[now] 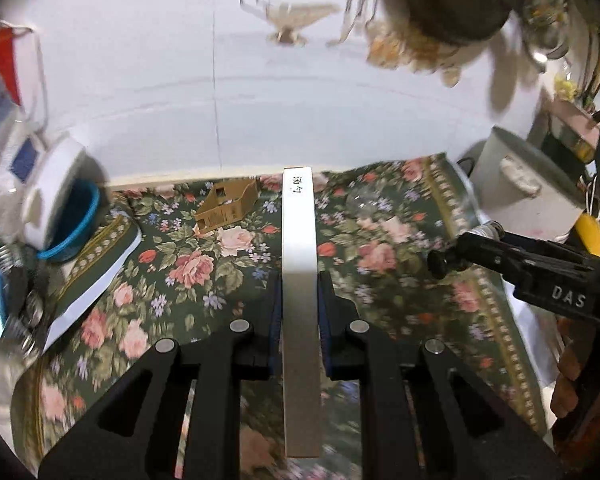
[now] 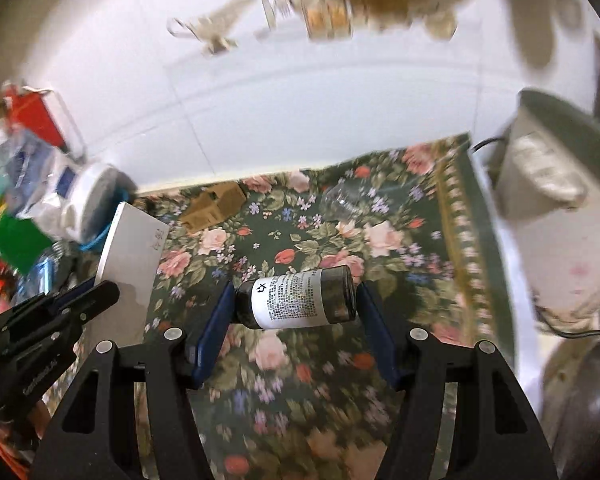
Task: Collect trash
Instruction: 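Lift the white box and brown bottle off the cloth with both tools, then lower the box and bottle over the floor bin and open both tools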
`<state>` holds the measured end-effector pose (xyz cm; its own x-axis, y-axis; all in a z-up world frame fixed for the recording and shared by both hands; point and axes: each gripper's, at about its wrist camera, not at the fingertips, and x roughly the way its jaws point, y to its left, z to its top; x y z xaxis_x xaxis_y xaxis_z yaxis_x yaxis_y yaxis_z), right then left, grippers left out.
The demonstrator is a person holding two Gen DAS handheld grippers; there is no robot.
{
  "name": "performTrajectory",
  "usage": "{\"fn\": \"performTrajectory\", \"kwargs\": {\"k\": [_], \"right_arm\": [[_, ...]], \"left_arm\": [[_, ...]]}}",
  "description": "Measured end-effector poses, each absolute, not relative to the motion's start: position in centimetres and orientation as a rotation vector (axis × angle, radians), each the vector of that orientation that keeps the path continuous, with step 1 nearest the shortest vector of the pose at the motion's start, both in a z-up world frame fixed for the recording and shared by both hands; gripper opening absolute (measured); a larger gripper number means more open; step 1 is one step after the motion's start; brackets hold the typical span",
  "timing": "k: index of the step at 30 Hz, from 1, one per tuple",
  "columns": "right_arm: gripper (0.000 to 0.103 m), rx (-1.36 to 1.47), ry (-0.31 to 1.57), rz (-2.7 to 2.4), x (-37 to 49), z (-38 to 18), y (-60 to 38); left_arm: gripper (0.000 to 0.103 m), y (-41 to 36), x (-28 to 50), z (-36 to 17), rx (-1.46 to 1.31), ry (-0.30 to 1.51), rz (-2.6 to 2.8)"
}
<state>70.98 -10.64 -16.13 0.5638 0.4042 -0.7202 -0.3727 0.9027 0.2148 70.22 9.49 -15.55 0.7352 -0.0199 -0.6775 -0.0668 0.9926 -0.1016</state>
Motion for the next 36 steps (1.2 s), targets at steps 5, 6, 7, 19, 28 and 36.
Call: {"fn": "performTrajectory", "kwargs": {"k": [5,6,7,19,28,36], "right_arm": [[0.059,0.006,0.796,0.513,66.4,-12.9,-13.1],[0.059,0.001,0.785,0.518,65.6,-12.3,-13.3],[0.059,-0.003,0.772,0.523,64.7,-11.8,-13.6],[0.059,0.021,0.724,0.498,54.6,-9.8,-13.4],[0.059,0.113,0.764,0.369,44.4,-12.3,-12.5],[0.06,0.158,0.843,0.291,37.6,-14.5,-12.4]], "left_arm": [[0.016,6.5,65.1,-12.4,-0.128,0.682,0.057],[0.016,5.9,64.0,-11.7,-0.123,0.669,0.06],[0.016,5.6,63.2,-11.3,-0.119,0.659,0.062],[0.016,5.5,52.7,-9.9,-0.119,0.627,0.0],[0.016,7.3,43.8,-12.1,-0.081,0.671,-0.106],[0.016,7.8,36.6,-14.3,-0.071,0.746,-0.167]]}}
